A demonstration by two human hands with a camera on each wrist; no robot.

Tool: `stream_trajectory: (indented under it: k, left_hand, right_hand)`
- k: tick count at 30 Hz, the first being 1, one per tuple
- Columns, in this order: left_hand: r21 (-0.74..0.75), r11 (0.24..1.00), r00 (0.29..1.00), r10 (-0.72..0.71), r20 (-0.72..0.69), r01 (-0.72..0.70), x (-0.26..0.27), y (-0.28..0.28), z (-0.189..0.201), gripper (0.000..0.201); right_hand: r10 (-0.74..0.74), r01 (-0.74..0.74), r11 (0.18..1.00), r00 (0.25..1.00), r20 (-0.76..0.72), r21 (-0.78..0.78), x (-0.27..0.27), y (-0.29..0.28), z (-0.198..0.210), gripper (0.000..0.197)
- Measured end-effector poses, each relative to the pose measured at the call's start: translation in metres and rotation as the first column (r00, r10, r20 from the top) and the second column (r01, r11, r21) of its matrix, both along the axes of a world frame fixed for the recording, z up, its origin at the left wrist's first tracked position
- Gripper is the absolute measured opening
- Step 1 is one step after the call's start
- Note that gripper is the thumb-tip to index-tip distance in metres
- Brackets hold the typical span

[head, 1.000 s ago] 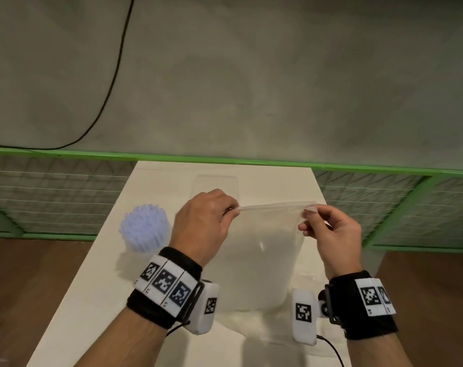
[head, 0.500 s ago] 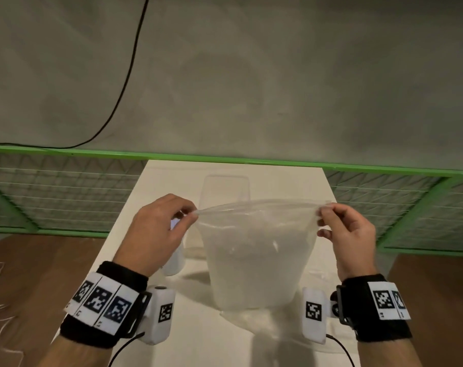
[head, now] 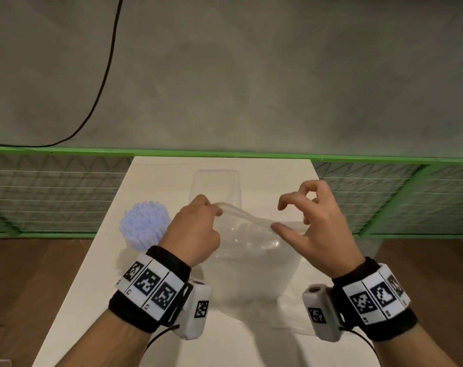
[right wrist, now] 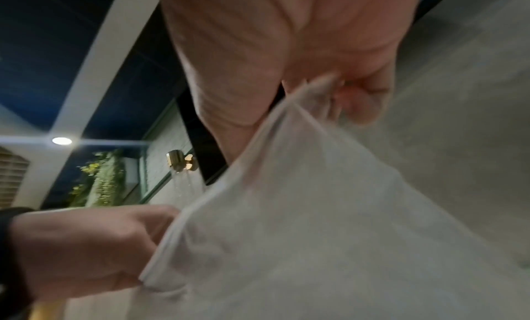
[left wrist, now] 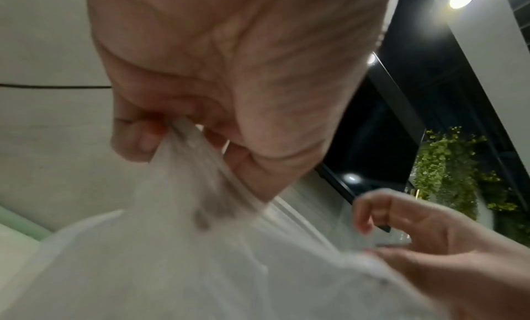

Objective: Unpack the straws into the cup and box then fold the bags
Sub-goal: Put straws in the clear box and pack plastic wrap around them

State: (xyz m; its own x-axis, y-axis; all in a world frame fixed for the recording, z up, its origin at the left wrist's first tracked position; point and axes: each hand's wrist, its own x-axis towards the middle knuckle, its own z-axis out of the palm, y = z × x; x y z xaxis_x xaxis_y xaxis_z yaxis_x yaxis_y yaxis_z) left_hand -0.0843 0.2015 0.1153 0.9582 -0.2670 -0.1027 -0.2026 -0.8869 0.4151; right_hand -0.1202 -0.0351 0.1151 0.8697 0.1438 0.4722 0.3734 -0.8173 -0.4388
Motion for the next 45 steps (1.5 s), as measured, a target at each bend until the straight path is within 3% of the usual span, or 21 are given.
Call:
stream_trajectory:
  k: [2, 4, 7, 10, 14, 20, 22, 26, 28, 30, 31, 34, 36, 38, 42, 45]
  left_hand:
    - [-0.015, 0.998, 0.996, -0.066, -0.054, 0.066, -0.001, -0.004, 0.0, 0.072]
    - [-0.066, 0.992, 0.986, -0.111, -0.127, 0.103, -0.001, -0.007, 0.0, 0.088]
    - [-0.153, 0.977, 0.958, -0.182, -0.22, 0.15, -0.001, -0.006, -0.005, 0.098]
    - [-0.307, 0.944, 0.951, -0.196, -0.24, 0.117, 0.0, -0.004, -0.012, 0.084]
    - [-0.426, 0.904, 0.961, -0.124, -0.248, 0.007, 0.003, -0.006, -0.027, 0.054]
    - [-0.433, 0.898, 0.928, -0.096, -0.361, -0.075, 0.008, -0.004, -0.052, 0.063]
    - [-0.458, 0.883, 0.918, -0.091, -0.387, -0.105, 0.009, -0.003, -0.06, 0.061]
    - [-0.498, 0.855, 0.899, -0.098, -0.427, -0.143, 0.011, -0.003, -0.07, 0.05]
    - [-0.49, 0.86, 0.894, -0.099, -0.436, -0.144, 0.012, -0.004, -0.072, 0.046]
    - [-0.481, 0.866, 0.887, -0.106, -0.45, -0.14, 0.014, -0.004, -0.073, 0.048]
    - [-0.47, 0.871, 0.882, -0.104, -0.46, -0.142, 0.016, -0.004, -0.075, 0.05]
    - [-0.39, 0.907, 0.856, -0.07, -0.512, -0.158, 0.024, -0.004, -0.079, 0.043]
    - [-0.332, 0.929, 0.82, -0.061, -0.57, -0.162, 0.029, -0.003, -0.083, 0.037]
    - [-0.289, 0.943, 0.77, -0.058, -0.635, -0.168, 0.031, 0.001, -0.083, 0.034]
    - [-0.331, 0.927, 0.707, -0.115, -0.697, -0.176, 0.029, 0.011, -0.07, 0.05]
    - [-0.436, 0.882, 0.76, -0.159, -0.63, -0.177, 0.026, 0.016, -0.068, 0.054]
  right_hand:
    - [0.085, -0.096, 0.988, 0.991, -0.099, -0.117, -0.005, 0.002, 0.001, 0.025]
    - [0.07, -0.124, 0.944, 0.981, -0.183, -0.304, -0.007, 0.007, -0.001, 0.022]
    - [-0.052, -0.118, 0.9, 0.926, -0.373, -0.419, -0.003, 0.005, -0.009, 0.055]
    - [-0.05, -0.15, 0.949, 0.794, -0.606, -0.276, 0.009, 0.001, -0.007, 0.074]
    - [0.006, -0.1, 0.99, 0.745, -0.667, -0.102, 0.023, 0.003, -0.01, 0.052]
    - [0.086, -0.081, 0.996, 0.62, -0.78, 0.045, 0.039, 0.003, -0.035, 0.034]
    - [0.137, -0.04, 0.99, 0.566, -0.813, 0.139, 0.043, 0.001, -0.045, 0.031]
    - [0.264, 0.114, 0.936, 0.391, -0.881, 0.332, 0.049, -0.01, -0.063, 0.029]
    - [0.278, 0.151, 0.924, 0.362, -0.89, 0.35, 0.052, -0.016, -0.069, 0.027]
    - [0.279, 0.143, 0.926, 0.365, -0.888, 0.35, 0.055, -0.019, -0.072, 0.023]
    - [0.265, 0.109, 0.936, 0.404, -0.876, 0.333, 0.054, -0.02, -0.072, 0.022]
    - [0.203, -0.049, 0.97, 0.702, -0.683, 0.238, 0.048, -0.019, -0.061, 0.044]
    - [0.265, -0.147, 0.956, 0.803, -0.534, 0.253, 0.039, -0.015, -0.049, 0.064]
    - [0.324, -0.214, 0.942, 0.78, -0.535, 0.258, 0.029, -0.017, -0.041, 0.074]
    - [0.27, -0.28, 0.953, 0.613, -0.743, 0.116, 0.016, -0.033, -0.03, 0.082]
    - [0.279, -0.323, 0.944, 0.665, -0.693, 0.07, 0.016, -0.039, -0.028, 0.072]
